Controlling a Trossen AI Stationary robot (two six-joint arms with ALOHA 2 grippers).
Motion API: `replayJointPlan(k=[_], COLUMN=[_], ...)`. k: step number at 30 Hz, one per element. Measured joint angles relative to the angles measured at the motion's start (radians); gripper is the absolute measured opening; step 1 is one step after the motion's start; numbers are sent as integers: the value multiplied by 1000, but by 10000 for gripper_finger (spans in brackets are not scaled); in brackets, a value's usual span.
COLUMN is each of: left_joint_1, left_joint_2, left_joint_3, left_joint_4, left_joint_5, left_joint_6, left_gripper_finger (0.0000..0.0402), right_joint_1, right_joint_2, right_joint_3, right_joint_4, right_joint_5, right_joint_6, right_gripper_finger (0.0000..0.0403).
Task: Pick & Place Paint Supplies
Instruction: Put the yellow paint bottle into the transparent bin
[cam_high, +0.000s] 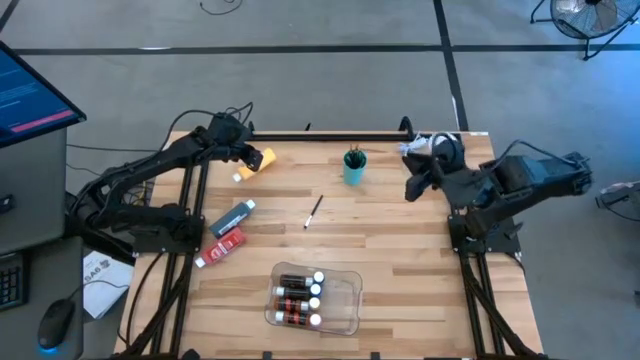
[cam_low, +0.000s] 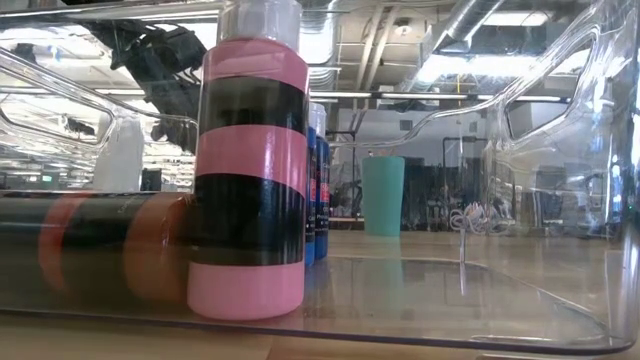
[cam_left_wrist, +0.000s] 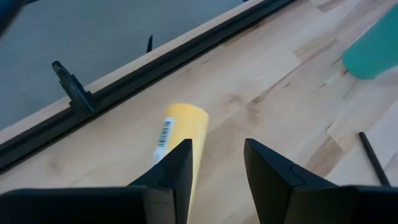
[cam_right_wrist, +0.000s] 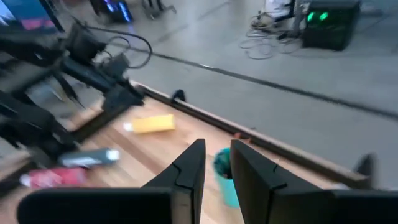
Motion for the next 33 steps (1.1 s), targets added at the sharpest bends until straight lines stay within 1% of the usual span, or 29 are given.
replayJointPlan(k=[3, 5, 7, 9, 14, 16, 18, 20, 22, 23, 24, 26, 27, 29, 33], left_joint_1=[0, 0, 0, 0, 0, 0, 8, 24, 47, 58, 68, 85, 94, 105, 106], left_joint_2=[0, 0, 0, 0, 0, 0, -1, 8, 26, 35, 46, 83, 104, 145, 231], left_joint_3=[0, 0, 0, 0, 0, 0, 0, 0, 0, 0, 0, 0, 0, 0, 0], left_joint_4=[4, 4, 4, 4, 4, 4, 5, 7, 2, 4, 8, 7, 2, -12, -55], left_joint_5=[15, 29, 32, 34, 59, 59, 61, 83, 118, 135, 144, 178, 196, 216, 217], left_joint_6=[-2, -2, -2, 6, 75, 131, 162, 172, 194, 212, 227, 256, 270, 295, 332], left_gripper_finger=[116, 116, 116, 116, 116, 116, 116, 116, 116, 116, 116, 116, 116, 116, 116], right_joint_1=[-27, -65, -117, -185, -383, -470, -559, -636, -696, -723, -744, -770, -778, -786, -788], right_joint_2=[-112, -173, -221, -257, -282, -260, -223, -174, -116, -83, -50, 4, 30, 68, 124], right_joint_3=[-207, -322, -423, -511, -663, -692, -708, -707, -706, -706, -704, -691, -681, -661, -606], right_joint_4=[270, 432, 590, 720, 975, 1073, 1181, 1320, 1478, 1559, 1632, 1728, 1761, 1781, 1778], right_joint_5=[-62, -139, -241, -369, -729, -913, -1128, -1337, -1529, -1610, -1667, -1746, -1762, -1782, -1790], right_joint_6=[-59, -111, -160, -193, -200, -201, -186, -140, -55, -4, 47, 132, 157, 184, 190], right_gripper_finger=[70, 70, 70, 70, 70, 70, 70, 70, 70, 70, 70, 70, 70, 70, 70])
